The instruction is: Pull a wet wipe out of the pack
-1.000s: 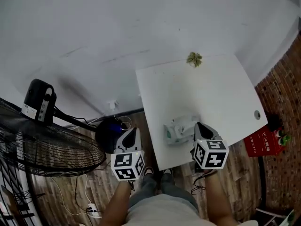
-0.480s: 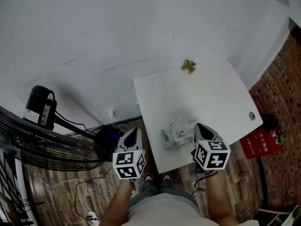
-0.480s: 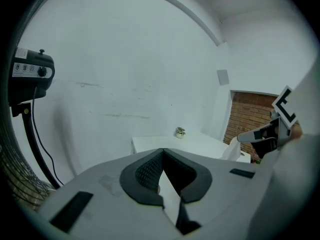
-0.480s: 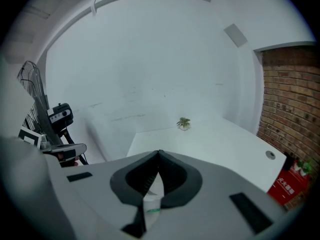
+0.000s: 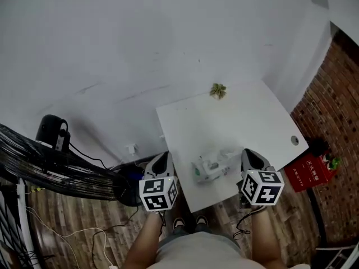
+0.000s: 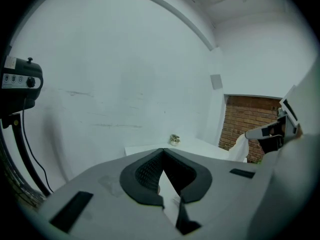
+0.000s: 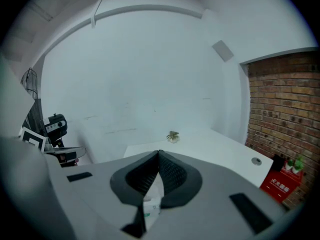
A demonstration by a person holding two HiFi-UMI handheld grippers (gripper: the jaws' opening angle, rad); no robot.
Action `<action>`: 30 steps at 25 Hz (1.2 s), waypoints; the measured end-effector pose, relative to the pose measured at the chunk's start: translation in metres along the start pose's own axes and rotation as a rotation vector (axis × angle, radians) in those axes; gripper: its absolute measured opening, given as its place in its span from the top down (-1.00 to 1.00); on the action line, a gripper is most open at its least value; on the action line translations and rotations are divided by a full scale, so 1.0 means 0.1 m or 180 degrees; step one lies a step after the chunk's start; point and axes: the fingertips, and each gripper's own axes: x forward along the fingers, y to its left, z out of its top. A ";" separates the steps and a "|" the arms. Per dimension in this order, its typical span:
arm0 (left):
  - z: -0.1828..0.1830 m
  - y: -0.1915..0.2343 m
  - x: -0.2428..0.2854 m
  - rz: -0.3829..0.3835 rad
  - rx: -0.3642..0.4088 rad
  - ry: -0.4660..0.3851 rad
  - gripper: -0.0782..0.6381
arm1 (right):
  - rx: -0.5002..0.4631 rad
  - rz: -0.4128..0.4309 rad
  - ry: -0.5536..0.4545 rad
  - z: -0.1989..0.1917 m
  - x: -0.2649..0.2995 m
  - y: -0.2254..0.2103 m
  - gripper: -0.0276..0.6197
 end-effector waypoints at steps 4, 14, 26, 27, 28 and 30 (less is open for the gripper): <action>0.15 -0.11 0.06 -0.0102 0.0050 -0.0055 0.78 | 0.0124 -0.0253 -0.0255 0.09 -0.20 -0.29 0.91; 0.31 -0.30 0.20 -0.0208 0.0182 -0.0058 0.78 | 0.0422 -0.0783 -0.0673 0.00 -0.65 -0.80 0.91; 0.27 -0.29 0.22 -0.0253 0.0173 -0.0040 0.78 | 0.0358 -0.0916 -0.0655 -0.08 -0.80 -0.87 0.91; 0.27 -0.28 0.22 -0.0254 0.0166 -0.0041 0.78 | 0.0367 -0.0908 -0.0668 -0.07 -0.81 -0.87 0.91; 0.27 -0.27 0.21 -0.0255 0.0159 -0.0043 0.78 | 0.0370 -0.0898 -0.0677 -0.06 -0.80 -0.86 0.91; 0.26 -0.25 0.21 -0.0255 0.0146 -0.0041 0.78 | 0.0362 -0.0877 -0.0687 -0.05 -0.79 -0.83 0.91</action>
